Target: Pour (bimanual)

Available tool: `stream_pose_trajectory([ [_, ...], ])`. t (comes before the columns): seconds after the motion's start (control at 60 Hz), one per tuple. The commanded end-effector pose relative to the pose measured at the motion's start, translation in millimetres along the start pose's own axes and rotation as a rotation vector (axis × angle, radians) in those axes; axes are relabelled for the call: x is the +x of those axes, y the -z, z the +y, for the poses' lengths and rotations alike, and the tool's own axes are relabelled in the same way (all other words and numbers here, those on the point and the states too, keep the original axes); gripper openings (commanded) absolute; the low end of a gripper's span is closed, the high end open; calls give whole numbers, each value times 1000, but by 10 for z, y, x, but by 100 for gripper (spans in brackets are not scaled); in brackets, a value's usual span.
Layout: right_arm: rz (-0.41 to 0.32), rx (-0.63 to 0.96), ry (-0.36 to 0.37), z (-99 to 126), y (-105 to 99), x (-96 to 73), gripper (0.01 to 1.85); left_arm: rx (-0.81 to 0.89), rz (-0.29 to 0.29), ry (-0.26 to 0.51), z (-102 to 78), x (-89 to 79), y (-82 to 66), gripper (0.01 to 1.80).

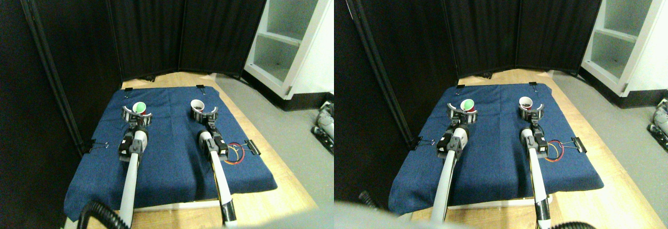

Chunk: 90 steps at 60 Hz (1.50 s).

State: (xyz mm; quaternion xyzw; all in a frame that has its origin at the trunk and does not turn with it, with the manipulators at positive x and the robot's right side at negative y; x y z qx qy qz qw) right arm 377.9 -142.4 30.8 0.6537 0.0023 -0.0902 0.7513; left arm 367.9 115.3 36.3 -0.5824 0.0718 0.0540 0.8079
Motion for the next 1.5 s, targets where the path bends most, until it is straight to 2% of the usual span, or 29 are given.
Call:
stream_pose_trajectory([
  [0.017,-21,13,-86,157,19,-37,55,-16,-23,68,-135,-28,-12,91],
  [0.067,-33,-5,-106,171,21,-48,44,-24,-29,76,-144,-40,-3,76],
  [0.133,-47,-14,-120,185,22,-54,33,-25,-33,86,-160,-58,11,67],
  [0.2,-62,-18,-124,207,26,-71,33,-26,-31,90,-171,-65,15,61],
  [0.233,-73,-26,-128,227,32,-90,33,-16,-43,100,-183,-61,18,48],
  [0.3,-86,-11,-139,248,39,-106,33,7,-59,126,-211,-71,34,34],
  [0.4,-94,-18,-150,250,43,-119,33,84,-73,166,-227,-62,43,33],
  [0.45,-92,-20,-157,245,40,-111,33,97,-80,171,-233,-65,53,45],
  [0.5,-101,-33,-159,243,38,-113,33,115,-85,191,-233,-53,65,70],
  [0.533,-103,-32,-158,242,38,-113,33,119,-83,195,-233,-51,66,74],
  [0.567,-104,-25,-155,238,35,-115,33,128,-79,212,-235,-47,74,90],
  [0.6,-108,-27,-153,235,33,-126,33,140,-93,228,-233,-36,75,97],
  [0.683,-113,-33,-148,233,32,-136,33,149,-123,256,-241,-20,78,90],
  [0.85,-114,-53,-145,231,34,-153,33,160,-123,263,-248,-26,71,84],
  [1.167,-115,-58,-141,239,28,-201,33,113,-49,280,-222,-74,55,88],
  [1.2,-120,-63,-137,240,25,-218,33,100,2,280,-212,-75,47,95],
  [1.233,-120,-64,-137,240,25,-221,33,105,18,277,-209,-75,45,100],
  [1.25,-120,-64,-137,240,24,-223,33,111,40,272,-206,-77,44,107],
  [1.267,-118,-63,-138,239,22,-226,33,121,81,261,-202,-84,45,124],
  [1.3,-118,-62,-137,239,20,-235,33,121,112,252,-202,-95,46,146],
  [1.35,-113,-61,-139,238,13,-242,33,132,120,251,-202,-103,44,160],
  [1.383,-111,-55,-137,242,9,-249,33,118,102,261,-203,-108,42,158],
  [1.433,-111,-63,-141,241,1,-254,33,89,44,299,-211,-116,40,141],
  [1.45,-111,-63,-141,241,1,-254,33,89,44,299,-211,-116,40,141],
  [1.467,-110,-60,-142,241,-2,-255,33,68,17,313,-218,-117,39,130],
  [1.5,-109,-55,-143,240,-5,-259,33,49,-8,325,-227,-120,39,118],
])
